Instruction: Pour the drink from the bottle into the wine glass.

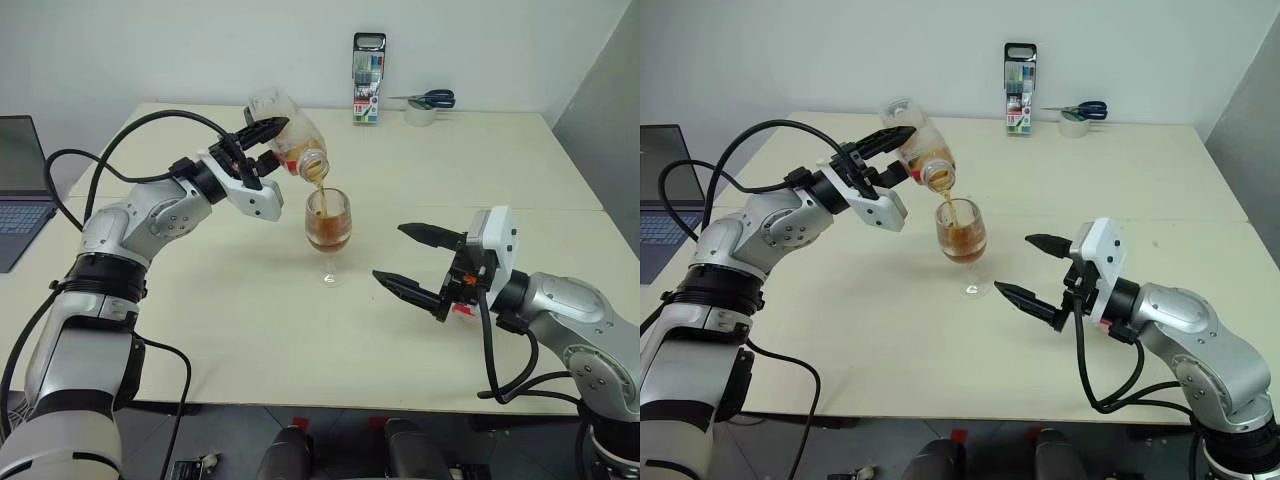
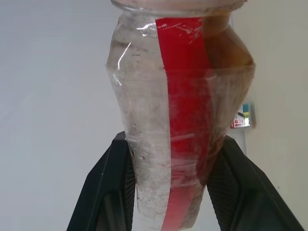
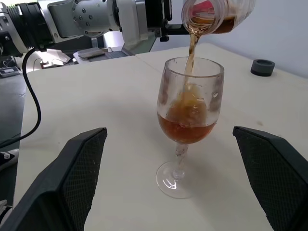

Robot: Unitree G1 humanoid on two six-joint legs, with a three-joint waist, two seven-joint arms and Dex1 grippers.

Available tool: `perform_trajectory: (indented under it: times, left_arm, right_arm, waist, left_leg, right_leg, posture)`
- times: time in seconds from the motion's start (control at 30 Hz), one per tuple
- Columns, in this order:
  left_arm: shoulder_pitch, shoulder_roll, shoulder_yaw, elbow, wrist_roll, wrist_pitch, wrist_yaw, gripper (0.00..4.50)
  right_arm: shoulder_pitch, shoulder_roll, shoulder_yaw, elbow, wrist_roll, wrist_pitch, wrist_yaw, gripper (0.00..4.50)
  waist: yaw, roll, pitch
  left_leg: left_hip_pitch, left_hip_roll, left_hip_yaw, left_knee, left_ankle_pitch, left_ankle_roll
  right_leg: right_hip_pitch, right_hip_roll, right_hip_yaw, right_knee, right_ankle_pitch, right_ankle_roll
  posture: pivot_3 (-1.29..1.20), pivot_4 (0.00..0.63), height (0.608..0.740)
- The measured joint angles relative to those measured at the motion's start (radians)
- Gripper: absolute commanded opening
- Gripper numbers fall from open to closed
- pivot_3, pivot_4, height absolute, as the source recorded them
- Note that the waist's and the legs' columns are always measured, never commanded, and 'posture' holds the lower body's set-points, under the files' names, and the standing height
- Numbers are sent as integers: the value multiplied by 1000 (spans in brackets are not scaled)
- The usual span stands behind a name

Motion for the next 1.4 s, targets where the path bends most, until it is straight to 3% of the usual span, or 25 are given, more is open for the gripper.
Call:
perform_trajectory:
  times: [0.83, 1.2, 1.4]
  left_arm:
    - [-13, 11, -19, 10, -23, 31, -15, 1691]
    - [98, -48, -12, -91, -231, 174, -210, 1691]
    - [175, -118, 90, -216, -439, 429, -327, 1691]
  right_arm:
    - [15, -1, 3, 0, -10, -14, 1, 4500]
    - [11, 11, 32, 2, -42, -32, 0, 4500]
    - [-14, 12, 48, 3, -39, -27, 2, 4500]
  waist:
    - [0, 0, 0]
    - [-1, 0, 0]
    - [-3, 0, 0]
  left_leg:
    - [0, 0, 0, 0, 0, 0]
    - [0, 0, 0, 1, 0, 0]
    - [0, 0, -1, 2, 0, 0]
  right_leg:
    - [0, 0, 0, 0, 0, 0]
    - [0, 0, 0, 0, 0, 0]
    - [0, 0, 0, 1, 0, 0]
  posture:
    - [0, 150, 740]
    - [0, 150, 740]
    - [0, 150, 740]
